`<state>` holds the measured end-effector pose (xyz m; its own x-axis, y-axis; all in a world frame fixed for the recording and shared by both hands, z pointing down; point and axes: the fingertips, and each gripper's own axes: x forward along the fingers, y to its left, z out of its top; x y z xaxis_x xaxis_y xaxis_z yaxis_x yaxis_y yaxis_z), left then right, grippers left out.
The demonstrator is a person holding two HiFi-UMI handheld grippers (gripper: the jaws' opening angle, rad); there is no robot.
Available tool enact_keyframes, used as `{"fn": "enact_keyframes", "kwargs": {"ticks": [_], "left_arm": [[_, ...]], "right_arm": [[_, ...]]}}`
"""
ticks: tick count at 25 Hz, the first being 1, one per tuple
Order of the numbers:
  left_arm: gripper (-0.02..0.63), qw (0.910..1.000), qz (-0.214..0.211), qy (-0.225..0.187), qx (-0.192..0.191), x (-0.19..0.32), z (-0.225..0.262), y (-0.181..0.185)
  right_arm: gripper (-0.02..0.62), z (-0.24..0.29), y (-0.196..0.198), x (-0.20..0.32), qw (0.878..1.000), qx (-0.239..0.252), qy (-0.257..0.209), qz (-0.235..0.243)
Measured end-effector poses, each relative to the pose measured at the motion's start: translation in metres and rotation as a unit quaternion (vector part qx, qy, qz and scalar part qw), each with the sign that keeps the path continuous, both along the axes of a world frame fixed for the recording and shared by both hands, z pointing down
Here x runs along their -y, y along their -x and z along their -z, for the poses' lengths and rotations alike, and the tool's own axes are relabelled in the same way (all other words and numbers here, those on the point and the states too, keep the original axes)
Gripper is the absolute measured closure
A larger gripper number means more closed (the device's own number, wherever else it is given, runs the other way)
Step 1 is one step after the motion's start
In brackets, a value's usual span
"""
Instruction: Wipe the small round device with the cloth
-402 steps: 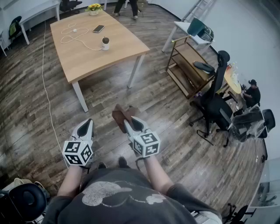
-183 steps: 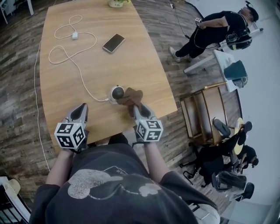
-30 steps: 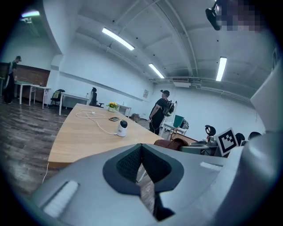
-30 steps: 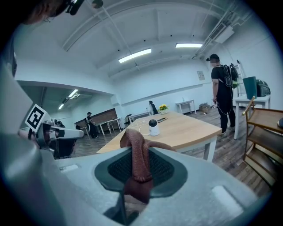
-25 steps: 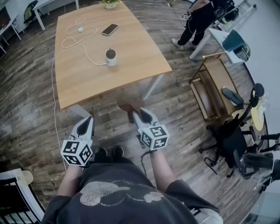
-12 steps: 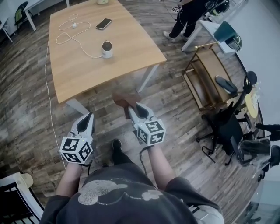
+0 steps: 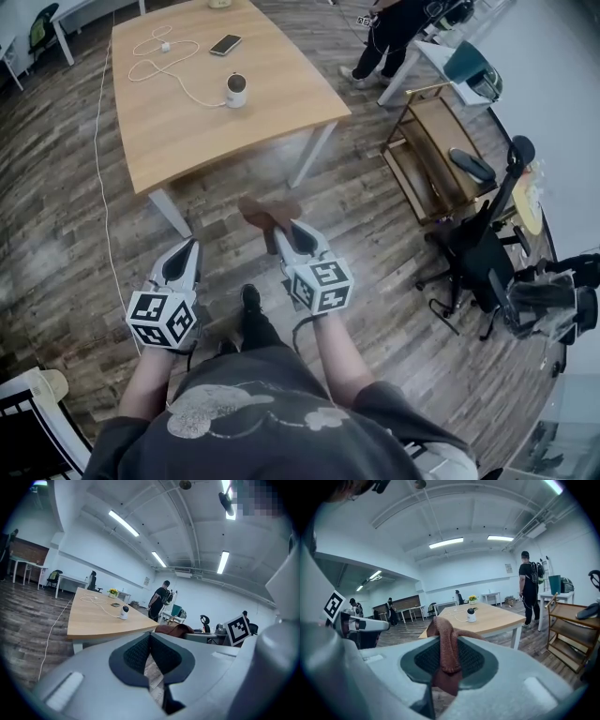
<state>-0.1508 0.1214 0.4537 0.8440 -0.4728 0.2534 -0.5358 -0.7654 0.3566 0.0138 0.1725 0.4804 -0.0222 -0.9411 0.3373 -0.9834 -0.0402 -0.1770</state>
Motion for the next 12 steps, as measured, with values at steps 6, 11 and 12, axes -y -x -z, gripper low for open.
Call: {"fn": "enact_keyframes", "kwargs": {"ticks": [6, 11, 12], "left_arm": [[0.588, 1.0000, -0.006, 0.000, -0.005, -0.027, -0.003, 0.027], [0.588, 0.9999, -0.008, -0.005, -0.011, -0.044, -0.002, 0.043], [0.588, 0.9999, -0.008, -0.005, -0.012, -0.047, -0.002, 0.046]], "right_arm": [[0.522, -0.002, 0.027, -0.036, 1.000, -0.014, 0.008, -0.009], [0.523, 0.000, 0.040, -0.058, 1.000, -0.024, 0.005, -0.017], [0.522, -0.001, 0.044, -0.061, 1.000, -0.024, 0.005, -0.019]]}}
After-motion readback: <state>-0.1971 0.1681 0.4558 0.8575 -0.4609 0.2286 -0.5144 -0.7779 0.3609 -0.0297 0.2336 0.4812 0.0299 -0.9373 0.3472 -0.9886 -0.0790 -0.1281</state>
